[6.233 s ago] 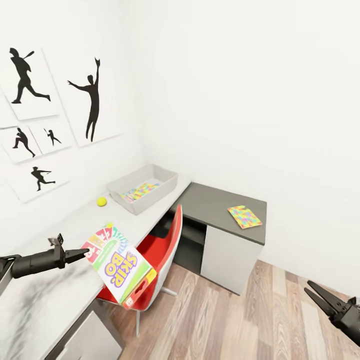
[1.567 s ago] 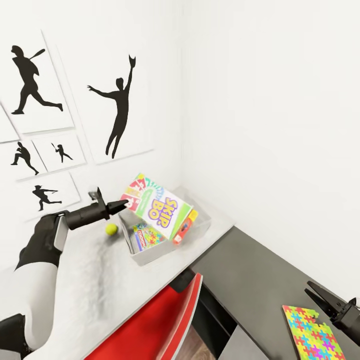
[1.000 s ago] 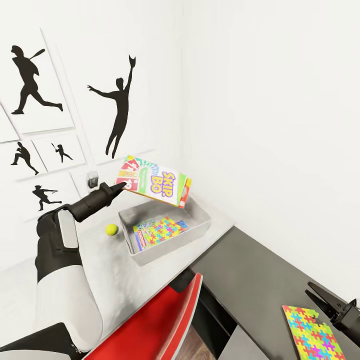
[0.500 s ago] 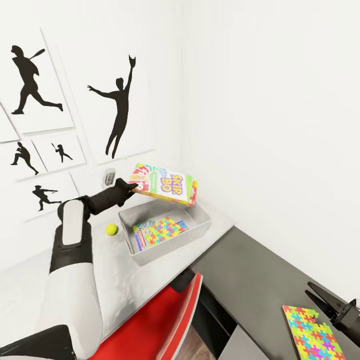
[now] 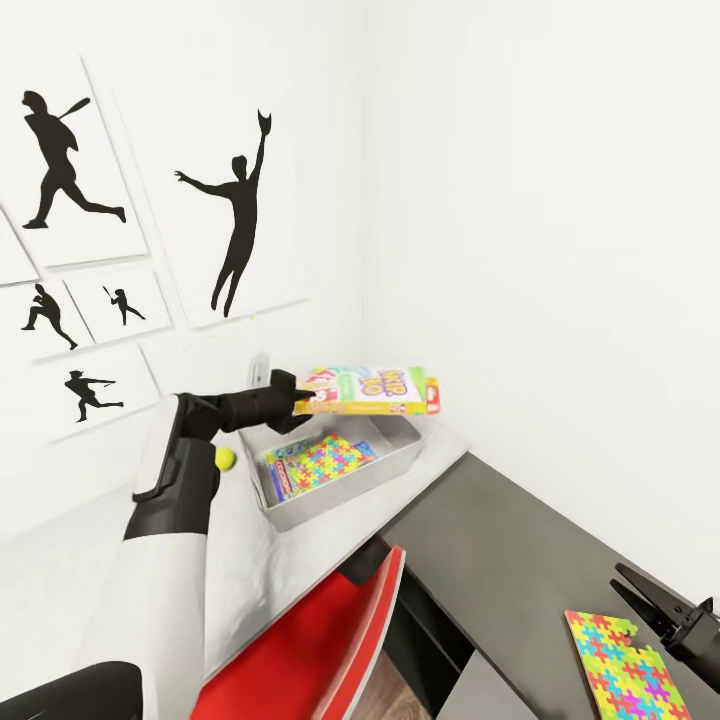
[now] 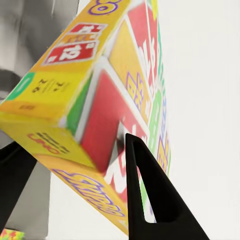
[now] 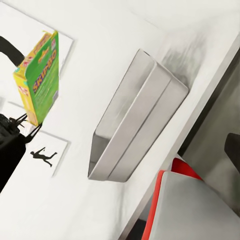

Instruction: Put all the toys in the child's room - the three board games (two on the bed and one on the table), the two jigsaw puzzles on the table, and the tennis ball on the table - inside the toy box on the table in the child's room.

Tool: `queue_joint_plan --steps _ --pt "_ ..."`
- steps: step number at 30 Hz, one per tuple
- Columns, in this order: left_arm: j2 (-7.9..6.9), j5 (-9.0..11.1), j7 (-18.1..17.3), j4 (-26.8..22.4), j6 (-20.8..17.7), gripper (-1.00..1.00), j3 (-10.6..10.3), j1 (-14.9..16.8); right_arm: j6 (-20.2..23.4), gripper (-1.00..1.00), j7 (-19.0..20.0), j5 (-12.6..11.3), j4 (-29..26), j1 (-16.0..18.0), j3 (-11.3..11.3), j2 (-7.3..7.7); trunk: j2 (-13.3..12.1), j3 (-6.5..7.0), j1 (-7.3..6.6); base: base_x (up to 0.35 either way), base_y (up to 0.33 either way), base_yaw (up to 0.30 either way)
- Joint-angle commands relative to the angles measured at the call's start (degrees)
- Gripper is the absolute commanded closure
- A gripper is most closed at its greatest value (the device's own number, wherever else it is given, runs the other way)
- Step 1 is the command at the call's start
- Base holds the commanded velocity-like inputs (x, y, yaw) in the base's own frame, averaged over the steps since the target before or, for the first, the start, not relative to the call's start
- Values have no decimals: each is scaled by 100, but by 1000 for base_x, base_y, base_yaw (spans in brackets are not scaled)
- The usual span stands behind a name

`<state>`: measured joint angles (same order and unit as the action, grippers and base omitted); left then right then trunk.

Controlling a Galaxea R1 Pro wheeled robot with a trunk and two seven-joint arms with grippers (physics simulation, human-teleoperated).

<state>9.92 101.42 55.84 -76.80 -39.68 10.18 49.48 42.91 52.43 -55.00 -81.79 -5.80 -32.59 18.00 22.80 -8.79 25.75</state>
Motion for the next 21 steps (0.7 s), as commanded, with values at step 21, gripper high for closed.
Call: queue_joint_plan --steps 21 --pt "8 -565 192 -1 1747 100 -4 -467 26 -100 -12 -13 -16 -7 2 -3 12 -11 4 0 0 0"
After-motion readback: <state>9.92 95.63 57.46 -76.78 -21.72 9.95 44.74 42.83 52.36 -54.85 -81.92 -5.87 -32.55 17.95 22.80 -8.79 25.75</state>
